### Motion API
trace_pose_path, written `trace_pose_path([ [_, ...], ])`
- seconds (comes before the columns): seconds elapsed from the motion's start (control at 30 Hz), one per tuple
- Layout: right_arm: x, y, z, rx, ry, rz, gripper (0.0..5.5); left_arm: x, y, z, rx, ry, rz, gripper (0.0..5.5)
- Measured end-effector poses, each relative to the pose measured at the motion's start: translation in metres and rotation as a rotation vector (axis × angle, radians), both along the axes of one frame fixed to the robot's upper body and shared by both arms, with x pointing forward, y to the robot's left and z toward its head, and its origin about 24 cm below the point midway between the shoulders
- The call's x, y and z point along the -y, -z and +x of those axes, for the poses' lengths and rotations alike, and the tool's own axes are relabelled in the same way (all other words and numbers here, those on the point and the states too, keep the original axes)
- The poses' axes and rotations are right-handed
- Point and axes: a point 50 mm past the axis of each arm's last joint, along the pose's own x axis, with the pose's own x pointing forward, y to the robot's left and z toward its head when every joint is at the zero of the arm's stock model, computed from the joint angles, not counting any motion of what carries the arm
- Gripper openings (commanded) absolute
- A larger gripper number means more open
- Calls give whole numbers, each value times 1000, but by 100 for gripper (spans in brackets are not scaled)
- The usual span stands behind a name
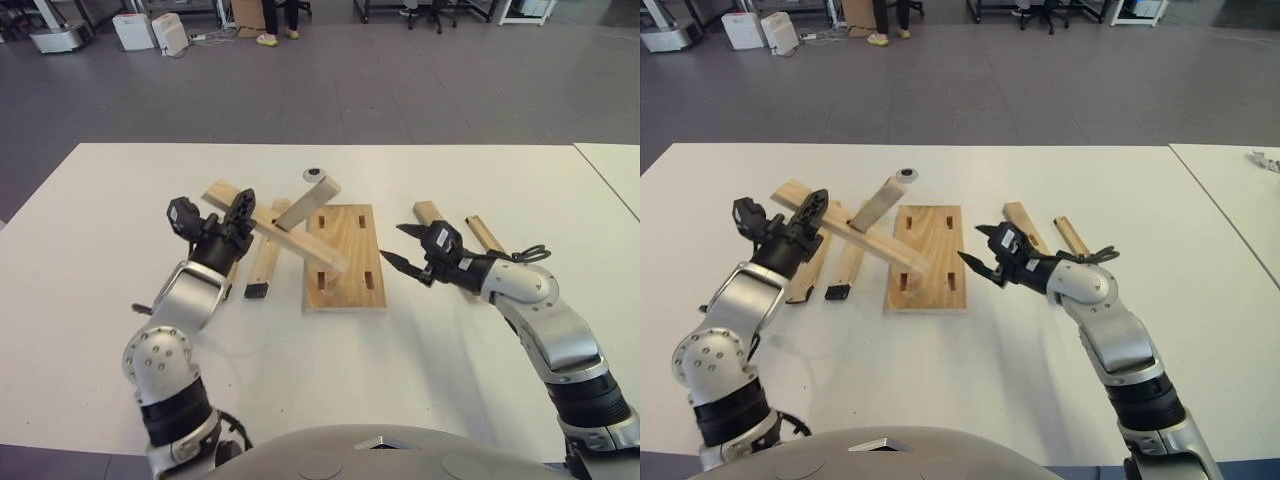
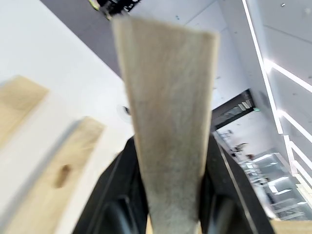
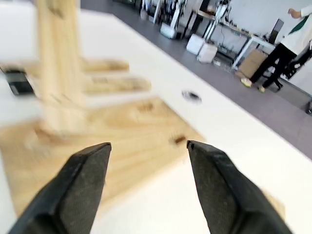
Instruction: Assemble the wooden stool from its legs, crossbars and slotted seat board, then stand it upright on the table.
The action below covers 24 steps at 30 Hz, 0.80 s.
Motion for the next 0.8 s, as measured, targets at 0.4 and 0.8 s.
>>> trace_pose_path([
  [0.4, -14, 52, -13, -80, -107, -189, 287, -1, -2, -12, 4, -97, 166, 101],
  [0.8, -35, 54, -16, -105, -202, -114, 287, 4, -15, -5, 100, -145, 352, 101],
])
